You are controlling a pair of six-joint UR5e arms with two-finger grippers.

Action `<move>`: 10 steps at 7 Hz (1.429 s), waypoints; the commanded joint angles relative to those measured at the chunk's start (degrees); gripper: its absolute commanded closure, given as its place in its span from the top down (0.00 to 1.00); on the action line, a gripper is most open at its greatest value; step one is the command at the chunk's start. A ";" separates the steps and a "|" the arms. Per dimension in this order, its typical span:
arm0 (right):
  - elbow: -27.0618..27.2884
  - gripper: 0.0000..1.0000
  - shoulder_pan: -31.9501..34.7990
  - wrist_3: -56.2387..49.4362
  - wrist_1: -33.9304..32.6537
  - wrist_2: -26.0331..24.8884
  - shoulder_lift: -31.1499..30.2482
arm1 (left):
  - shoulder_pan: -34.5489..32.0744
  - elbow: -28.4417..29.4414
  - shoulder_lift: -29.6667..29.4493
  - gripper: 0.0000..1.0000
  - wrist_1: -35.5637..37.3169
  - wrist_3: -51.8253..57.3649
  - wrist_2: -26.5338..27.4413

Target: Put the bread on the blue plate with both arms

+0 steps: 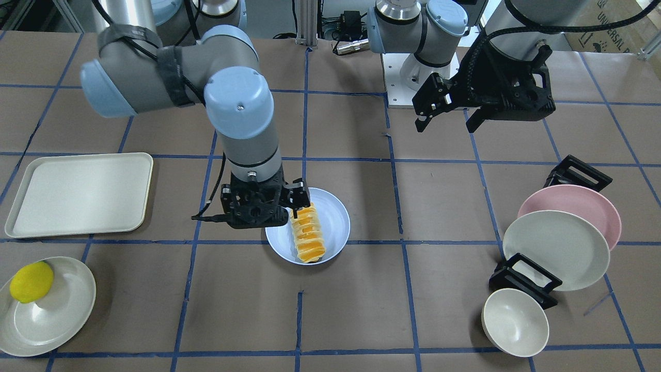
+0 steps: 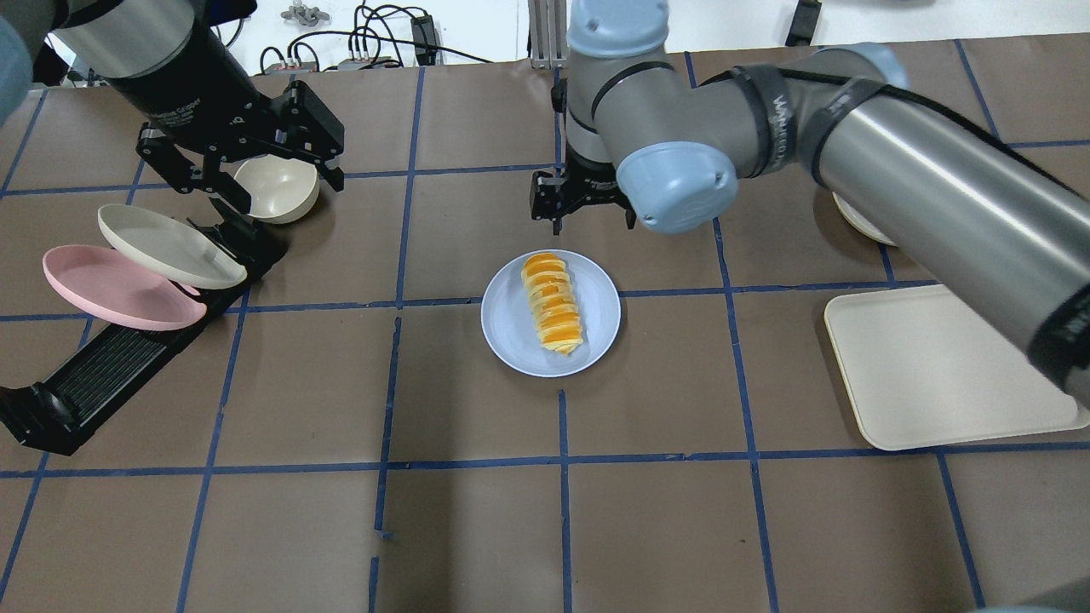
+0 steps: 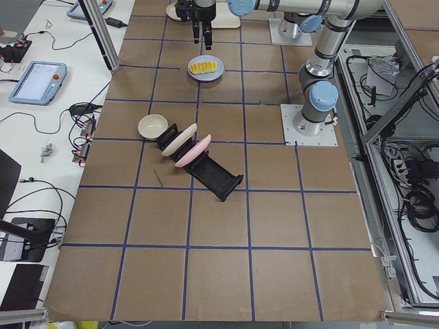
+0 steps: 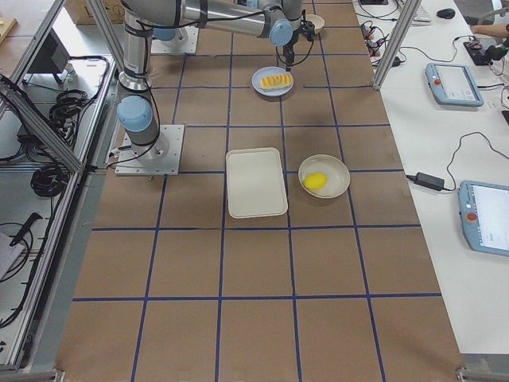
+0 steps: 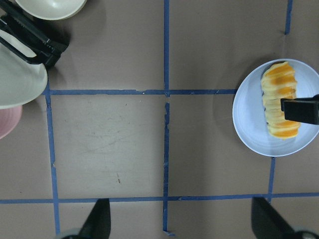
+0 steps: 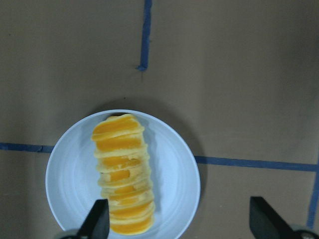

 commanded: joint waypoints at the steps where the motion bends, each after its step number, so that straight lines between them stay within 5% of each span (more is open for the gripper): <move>1: 0.39 1.00 -3.94 -6.38 0.07 -6.31 -3.59 | 0.40 0.98 0.13 1.00 -0.17 -0.92 -0.59; 4: 0.65 1.00 -12.00 -8.76 16.54 -6.42 -15.06 | 1.28 0.11 -0.83 1.00 0.44 -0.06 -0.85; 5: 0.48 1.00 -15.70 -8.86 16.68 -5.55 -16.93 | 1.03 -0.41 -1.19 1.00 0.35 -0.22 -0.77; 10: 1.26 1.00 -14.15 -7.37 17.39 1.40 -19.15 | 1.11 -0.42 -1.37 1.00 0.44 -0.22 0.20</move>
